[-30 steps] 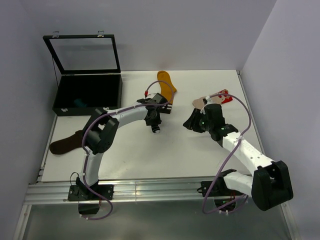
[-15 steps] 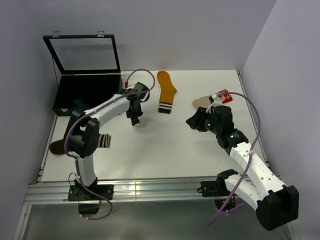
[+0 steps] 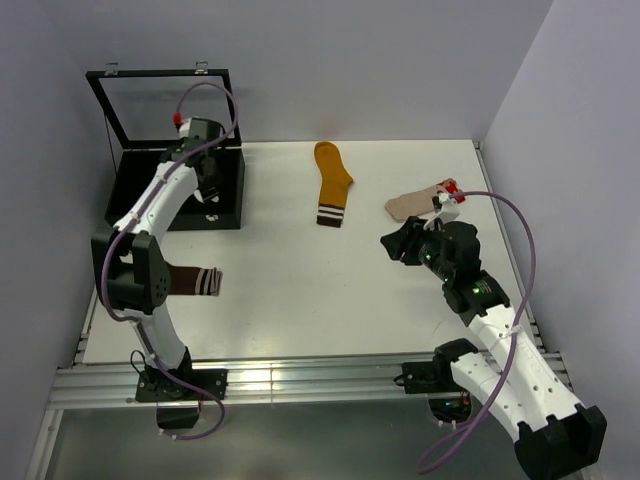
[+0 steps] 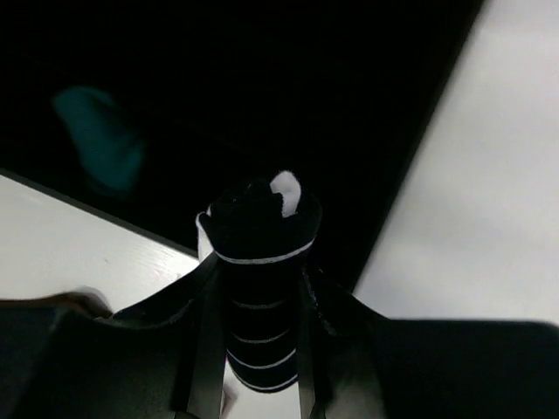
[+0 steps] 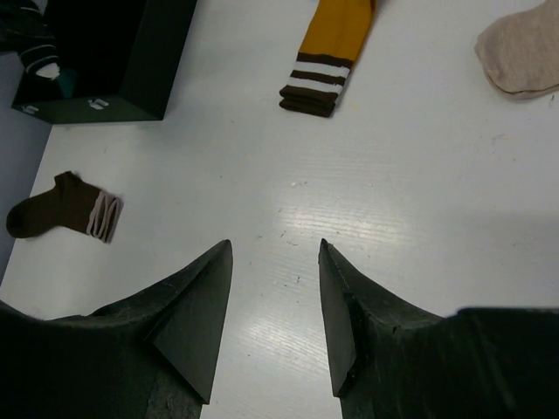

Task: Roll the socks
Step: Place the sock in the storage box.

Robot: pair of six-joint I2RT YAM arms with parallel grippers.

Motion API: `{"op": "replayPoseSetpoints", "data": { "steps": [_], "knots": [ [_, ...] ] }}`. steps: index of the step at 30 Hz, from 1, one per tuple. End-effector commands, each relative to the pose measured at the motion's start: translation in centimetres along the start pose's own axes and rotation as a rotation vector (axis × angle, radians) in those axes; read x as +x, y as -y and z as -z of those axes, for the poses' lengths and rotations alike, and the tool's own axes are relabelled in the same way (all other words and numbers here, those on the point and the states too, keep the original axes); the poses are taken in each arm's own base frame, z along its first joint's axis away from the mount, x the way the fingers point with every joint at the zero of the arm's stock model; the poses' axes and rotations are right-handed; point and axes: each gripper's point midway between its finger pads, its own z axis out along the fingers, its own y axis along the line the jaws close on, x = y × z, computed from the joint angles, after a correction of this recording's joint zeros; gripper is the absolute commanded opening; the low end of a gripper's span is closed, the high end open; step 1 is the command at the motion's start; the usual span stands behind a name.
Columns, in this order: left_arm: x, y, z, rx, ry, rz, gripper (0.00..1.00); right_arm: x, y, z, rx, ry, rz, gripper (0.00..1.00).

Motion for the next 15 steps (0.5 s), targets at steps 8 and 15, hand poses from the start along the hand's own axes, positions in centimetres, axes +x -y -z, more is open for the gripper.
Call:
{"op": "replayPoseSetpoints", "data": {
  "steps": [8,15],
  "knots": [
    [-3.3,-4.7,-5.5,-0.077,0.047,0.258,0.06,-0.2,1.3,-0.2,0.062,0.010,0.016,0.52],
    [-0.5,-3.6,-8.0,-0.027,-0.037,0.266,0.06,-0.3,1.4,-0.5,0.070,-0.002,0.020,0.52]
  ]
}}
